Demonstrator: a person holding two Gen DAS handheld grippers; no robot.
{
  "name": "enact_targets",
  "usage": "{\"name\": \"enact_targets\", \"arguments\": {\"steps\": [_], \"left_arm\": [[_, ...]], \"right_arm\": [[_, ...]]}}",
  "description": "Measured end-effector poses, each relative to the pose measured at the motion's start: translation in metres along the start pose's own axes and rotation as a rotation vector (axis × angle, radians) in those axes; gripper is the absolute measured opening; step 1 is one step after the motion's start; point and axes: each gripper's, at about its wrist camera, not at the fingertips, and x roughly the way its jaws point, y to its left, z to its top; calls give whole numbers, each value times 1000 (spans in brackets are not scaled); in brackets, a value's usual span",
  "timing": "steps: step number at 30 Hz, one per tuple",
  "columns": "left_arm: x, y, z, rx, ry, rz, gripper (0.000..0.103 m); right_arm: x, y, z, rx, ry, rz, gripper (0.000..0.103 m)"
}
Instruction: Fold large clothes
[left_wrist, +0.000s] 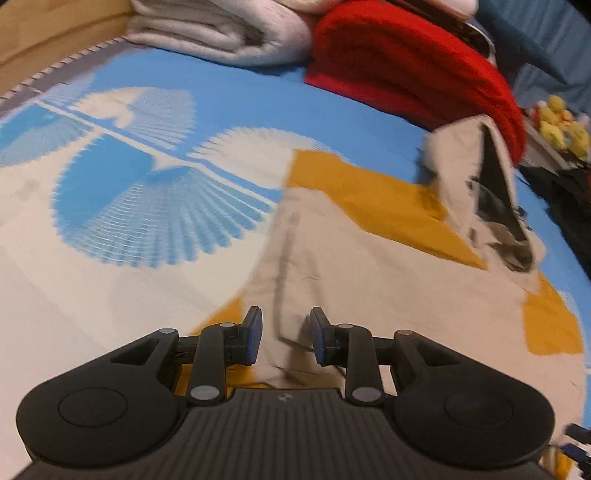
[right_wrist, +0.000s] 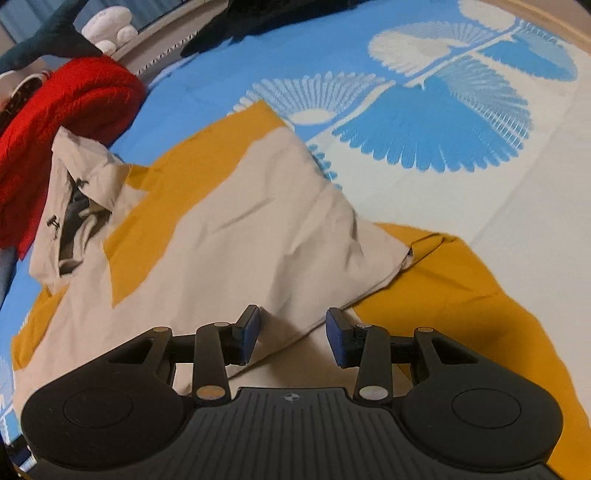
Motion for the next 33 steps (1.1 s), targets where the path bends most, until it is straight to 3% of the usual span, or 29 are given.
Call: {"name": "enact_targets", "arguments": {"steps": [3,6,8,10,12,14,16,26,30,33], "left_arm": [[-17,-2,5,58,-89,11,31],[-15,-12,3,139,-110,-60,31],[5,-9,-1,115,-17,-110,31],[30,-2,-7,73,125,-81,31],[30,3,-7,29,137,-65,31],[16,-6,-1,69,96,-63,33],[-2,-16,4,113,17,-76,41],[-54,-44,11,229,-206,-146,46],[-69,-44,10,261,-286,-148,63],[-82,-43,11,316,-343,-155,66]], "right_arm": [[-14,15,1,-64,-76,49,42],[-16,22,2,-120,-105,67,42],[-6,19,1,-116,-69,52,42],[8,12,-2,-92,9,4,42],[13,7,-5,-72,45,-54,42],[6,12,-4,-88,30,-41,42],[-9,24,-2,-138,-16,-9,42],[-80,50,2,-355,-255,83,42],[-93,45,4,-382,-300,86,42],[-99,39,8,-369,-301,89,42]]}}
